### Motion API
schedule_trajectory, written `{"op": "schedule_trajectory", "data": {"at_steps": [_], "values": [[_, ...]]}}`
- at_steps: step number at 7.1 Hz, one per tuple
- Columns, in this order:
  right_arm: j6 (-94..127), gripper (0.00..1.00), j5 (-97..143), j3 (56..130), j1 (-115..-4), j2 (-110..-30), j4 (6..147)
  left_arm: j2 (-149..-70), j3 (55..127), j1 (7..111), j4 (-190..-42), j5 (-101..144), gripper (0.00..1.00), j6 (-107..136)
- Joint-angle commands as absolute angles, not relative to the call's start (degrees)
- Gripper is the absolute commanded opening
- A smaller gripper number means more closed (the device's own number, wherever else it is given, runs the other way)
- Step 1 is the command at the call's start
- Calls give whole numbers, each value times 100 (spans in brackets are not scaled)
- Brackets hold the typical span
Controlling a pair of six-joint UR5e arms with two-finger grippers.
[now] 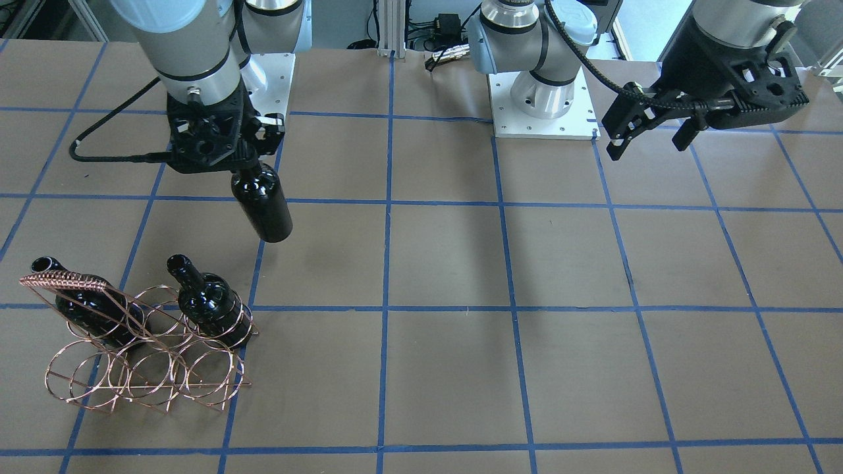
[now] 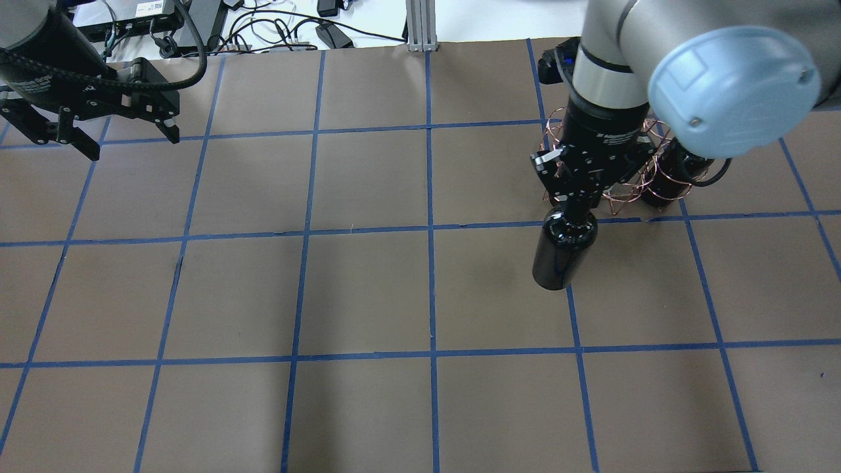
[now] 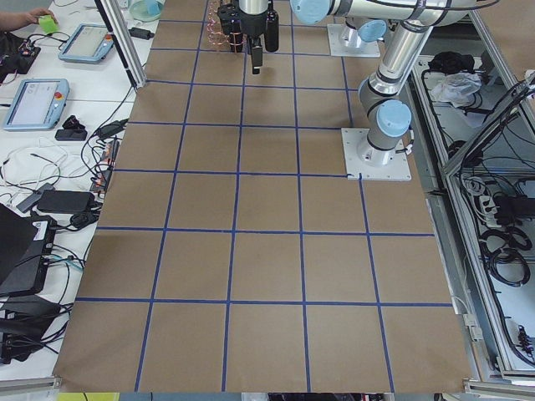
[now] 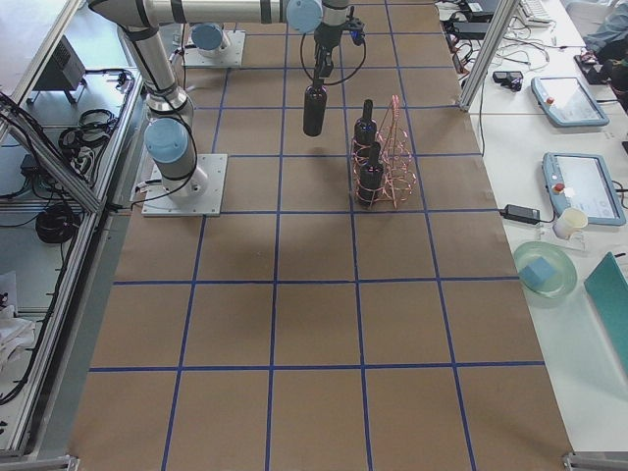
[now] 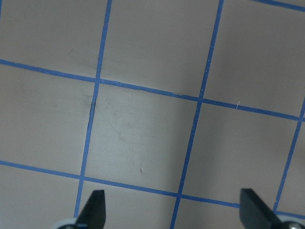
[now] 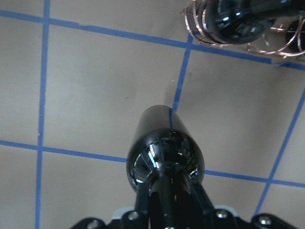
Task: Place wine into wine basket
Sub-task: 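Lift the bottle with the right gripper and lower it into the wire rack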
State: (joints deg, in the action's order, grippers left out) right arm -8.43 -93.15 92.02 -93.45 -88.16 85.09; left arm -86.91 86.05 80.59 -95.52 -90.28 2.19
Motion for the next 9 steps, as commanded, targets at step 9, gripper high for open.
{"op": "schedule_trajectory", "data": {"at_steps": [9], "values": [[-2373,0,-9291,7787,-8148,-8112,8859,-8692,8604,8745,-9527,-9088,100,299]]}}
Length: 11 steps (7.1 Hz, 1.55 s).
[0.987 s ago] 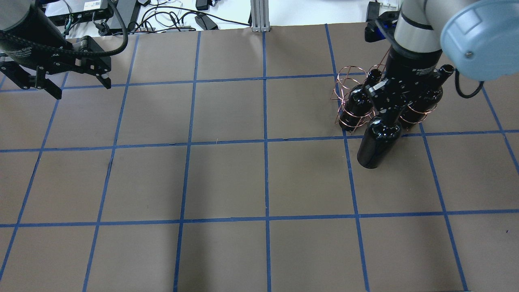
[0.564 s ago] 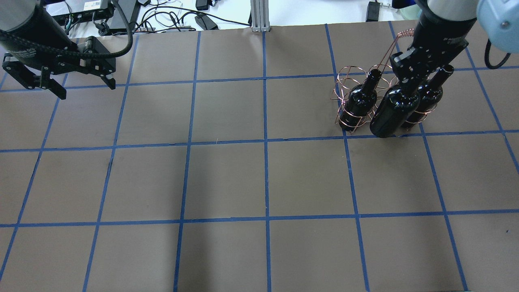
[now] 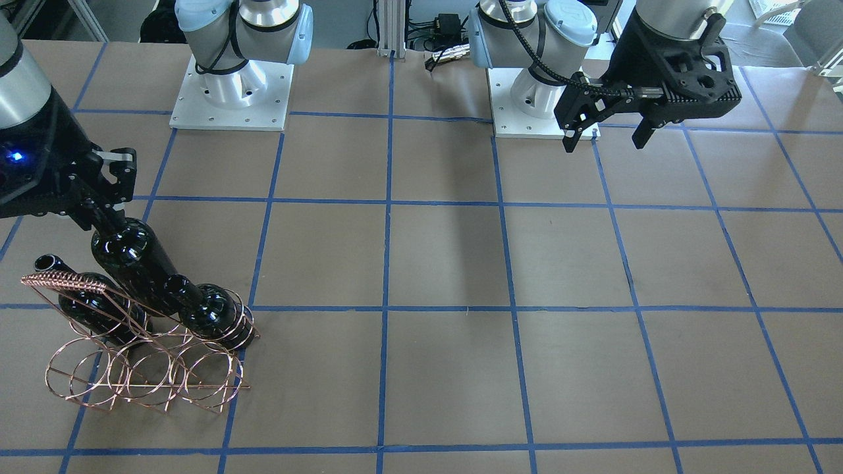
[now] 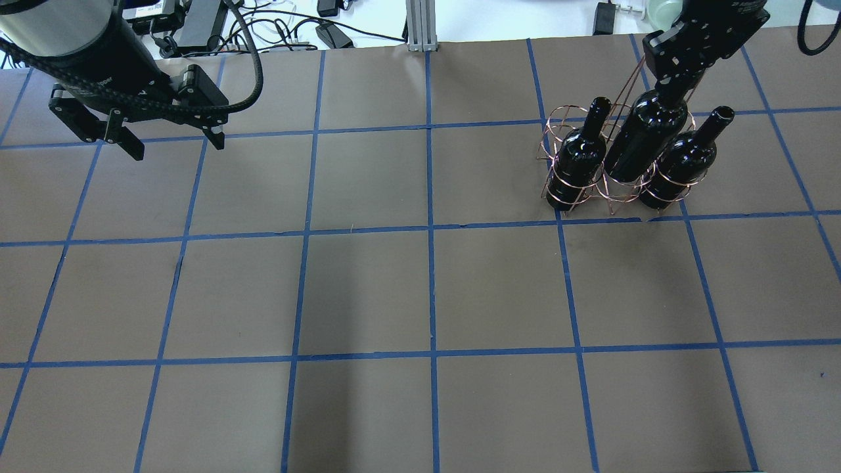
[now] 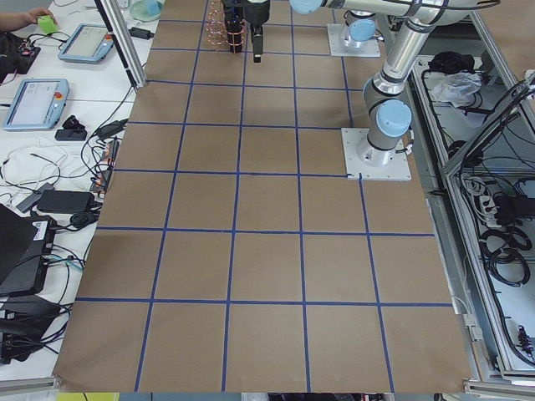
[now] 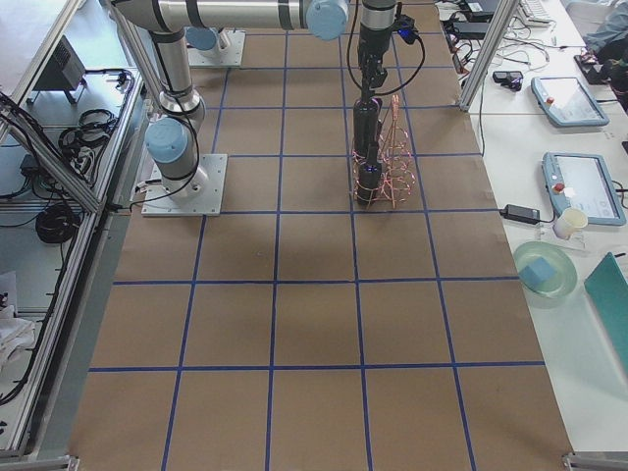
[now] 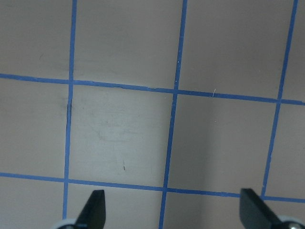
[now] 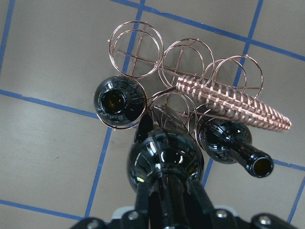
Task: Place wine into wine basket
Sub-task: 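Lift the bottle with the right gripper and lower it into the wire rack, then open the right gripper and raise it off the racked bottle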
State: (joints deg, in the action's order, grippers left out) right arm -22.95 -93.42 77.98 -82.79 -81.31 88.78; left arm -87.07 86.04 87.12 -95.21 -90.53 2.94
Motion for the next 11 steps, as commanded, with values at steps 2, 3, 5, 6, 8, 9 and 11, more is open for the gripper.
{"op": "schedule_trajectory", "data": {"at_steps": [2,3,5,6,8,9,11], "values": [[-2390,0,-9264,7831,-8139,-7964,8903,-8587,8613,8754,-9519,-9079,100,238],[-2443,0,-9264,7848,-8139,-7885,8929,-8578,8613,8754,-9536,-9062,100,237],[-2452,0,-9264,7875,-8139,-7814,8974,-8578,8622,8763,-9589,-9044,100,229],[-2452,0,-9264,7892,-8139,-7761,9052,-8578,8631,8763,-9598,-9053,100,229],[-2452,0,-9264,8110,-8139,-7577,9340,-8578,8640,8763,-9598,-9079,100,229],[-2443,0,-9272,8365,-8139,-7550,9639,-8622,8648,8763,-9624,-9053,100,229],[-2443,0,-9272,8516,-8139,-7541,9844,-8719,8657,8771,-9633,-9070,100,229]]}}
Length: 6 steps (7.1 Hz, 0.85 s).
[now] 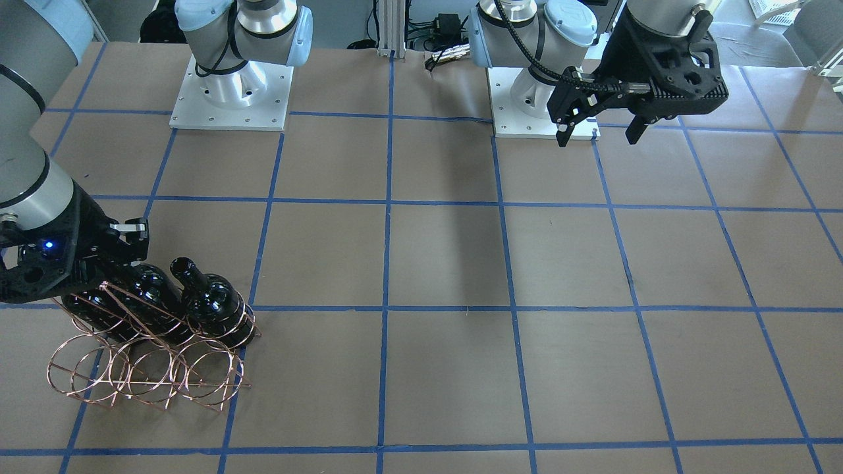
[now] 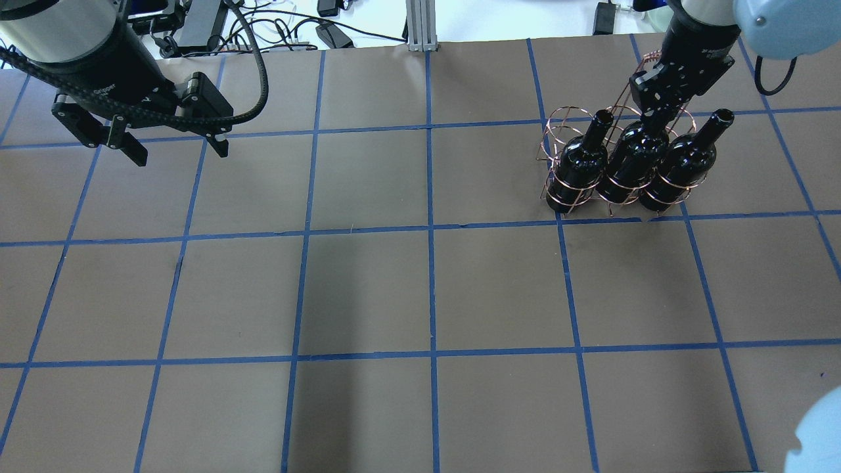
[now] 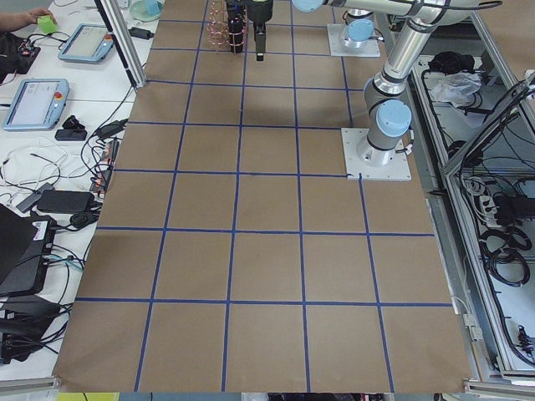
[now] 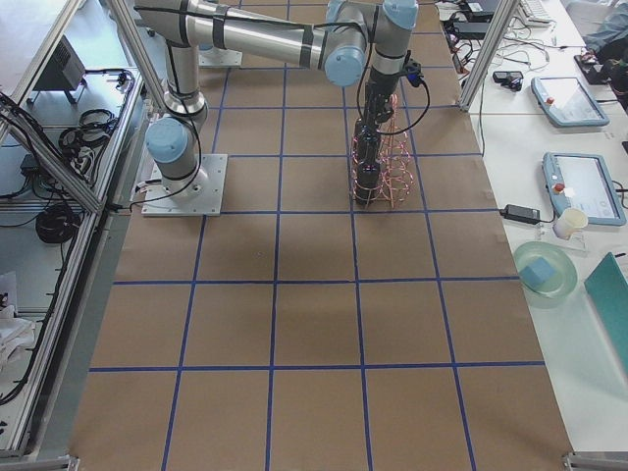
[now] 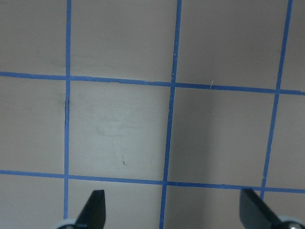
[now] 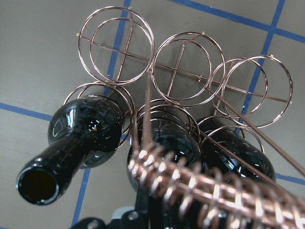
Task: Place wine into wine basket
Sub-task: 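Open the right gripper and raise it off the racked bottle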
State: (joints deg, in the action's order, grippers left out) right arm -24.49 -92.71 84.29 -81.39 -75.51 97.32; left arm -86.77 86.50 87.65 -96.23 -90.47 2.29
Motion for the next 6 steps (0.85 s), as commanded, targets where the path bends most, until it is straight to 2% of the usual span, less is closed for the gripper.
{"op": "schedule_trajectory", "data": {"at_steps": [1,2,3,6], "values": [[-2443,18,-9272,8517,-8139,-7541,9835,-8727,8657,8771,-9633,-9079,100,229],[-2452,80,-9264,8517,-8139,-7558,9835,-8728,8657,8763,-9624,-9088,100,229],[-2443,100,-9255,8464,-8139,-7628,9826,-8728,8657,8763,-9607,-9079,100,229],[-2233,100,-9001,8420,-8182,-8644,9250,-8728,8657,8771,-9580,-9079,100,237]]}}
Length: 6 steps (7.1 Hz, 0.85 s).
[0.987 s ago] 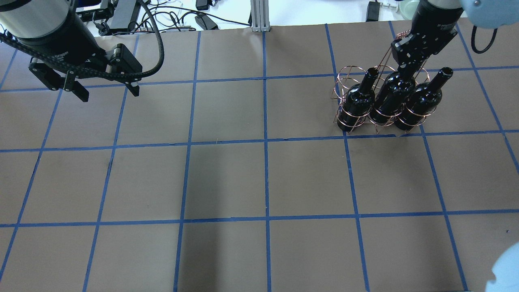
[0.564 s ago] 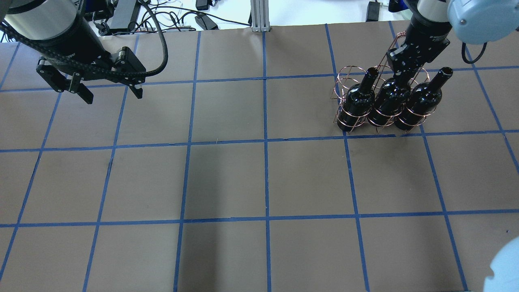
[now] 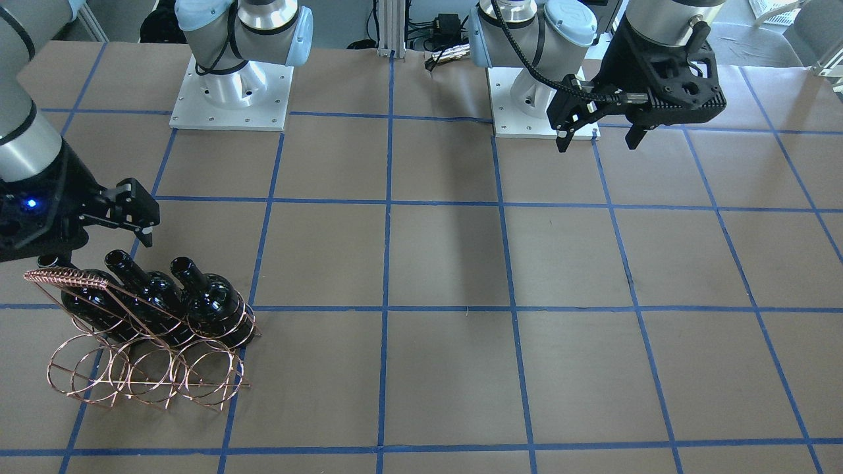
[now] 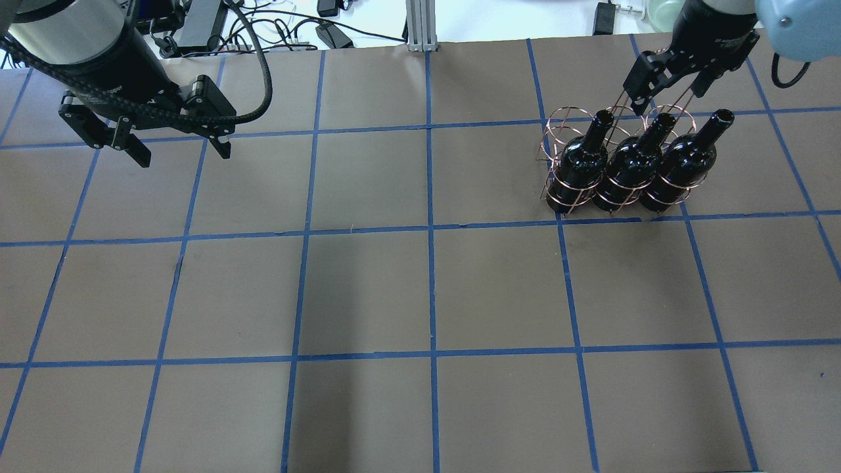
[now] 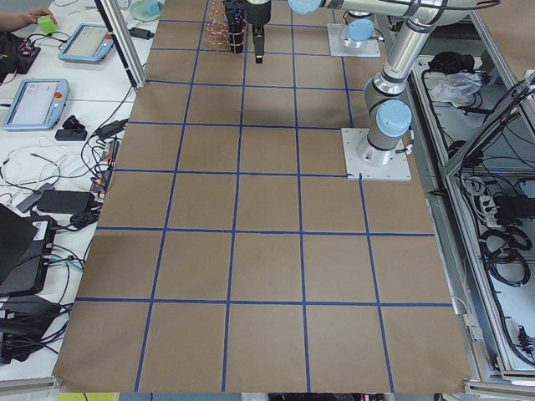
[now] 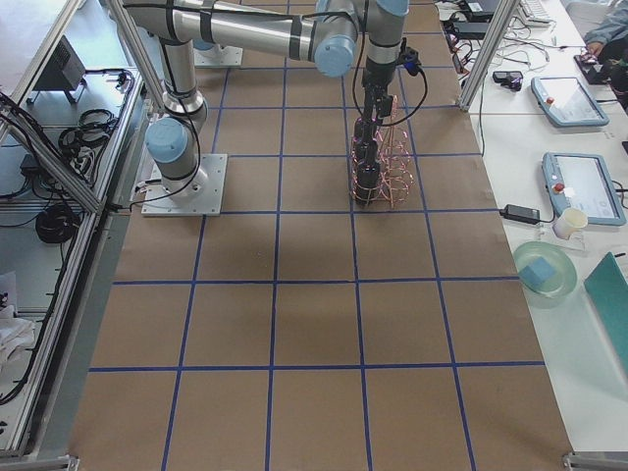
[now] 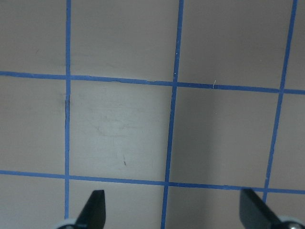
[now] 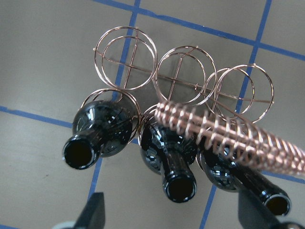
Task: Place wine into wine basket
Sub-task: 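Open the right gripper and raise it off the racked bottle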
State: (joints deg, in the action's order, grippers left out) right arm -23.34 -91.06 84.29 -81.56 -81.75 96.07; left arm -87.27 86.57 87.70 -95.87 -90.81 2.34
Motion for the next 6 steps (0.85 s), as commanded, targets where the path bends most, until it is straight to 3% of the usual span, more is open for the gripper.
{"op": "schedule_trajectory", "data": {"at_steps": [1,4,6], "values": [[-2006,100,-8983,8429,-8226,-8849,9029,-8728,8657,8771,-9580,-9079,100,237],[190,100,-8965,8525,-9155,-9140,8833,-8719,8657,8771,-9563,-9088,100,229],[536,100,-8974,8604,-9351,-9140,8850,-8701,8657,8771,-9571,-9105,100,229]]}}
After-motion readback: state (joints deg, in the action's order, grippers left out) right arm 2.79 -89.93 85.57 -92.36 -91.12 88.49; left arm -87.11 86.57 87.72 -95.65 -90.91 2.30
